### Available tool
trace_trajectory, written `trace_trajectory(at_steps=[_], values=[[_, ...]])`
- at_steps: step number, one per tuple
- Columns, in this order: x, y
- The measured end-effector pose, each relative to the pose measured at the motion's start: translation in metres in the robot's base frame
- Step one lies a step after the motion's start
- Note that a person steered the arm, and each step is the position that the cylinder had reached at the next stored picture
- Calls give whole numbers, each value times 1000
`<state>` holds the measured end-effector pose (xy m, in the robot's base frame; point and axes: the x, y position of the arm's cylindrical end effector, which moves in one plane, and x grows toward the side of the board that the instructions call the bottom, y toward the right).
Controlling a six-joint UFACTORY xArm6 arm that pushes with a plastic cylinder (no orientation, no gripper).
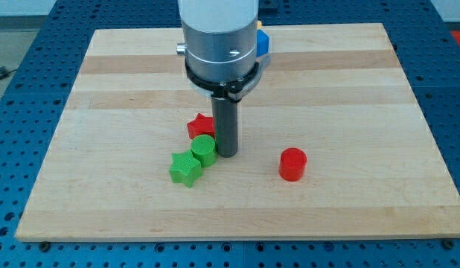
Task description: Move the red star to the center left of the board
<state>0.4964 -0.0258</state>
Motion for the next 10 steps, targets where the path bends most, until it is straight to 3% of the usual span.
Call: trace_trajectory(at_steps=[2,4,6,8,10], values=[[-56,-39],[-58,-109],[1,-100],[42,-129],[21,-158]])
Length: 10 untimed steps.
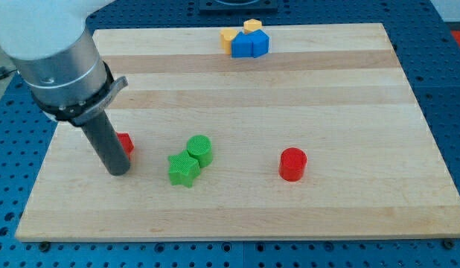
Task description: Move the red star to the center left of the board
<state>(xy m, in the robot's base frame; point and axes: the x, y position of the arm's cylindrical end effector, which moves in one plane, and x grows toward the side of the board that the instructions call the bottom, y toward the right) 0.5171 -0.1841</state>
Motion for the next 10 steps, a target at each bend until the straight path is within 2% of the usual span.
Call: trace_trajectory(at_steps=[1,2,3,6,8,10], values=[[-20,0],[-25,34],[-36,38],[-46,-25],[-22,-39],[-52,-77]])
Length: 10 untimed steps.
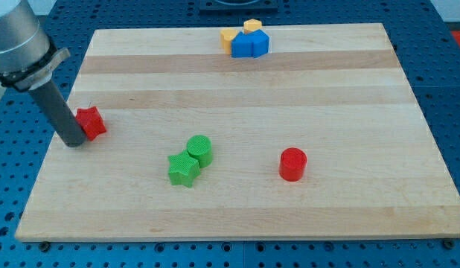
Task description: Move the red star to the center left of the board
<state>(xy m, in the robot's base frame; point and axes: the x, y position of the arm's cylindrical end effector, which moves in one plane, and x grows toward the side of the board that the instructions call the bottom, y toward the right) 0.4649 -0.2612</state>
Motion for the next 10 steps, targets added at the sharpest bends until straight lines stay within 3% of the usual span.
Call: trace_trajectory(at_steps=[2,4,6,7,10], values=[[-36,-3],[42,-4],[11,72],[-18,82],[-61,26]])
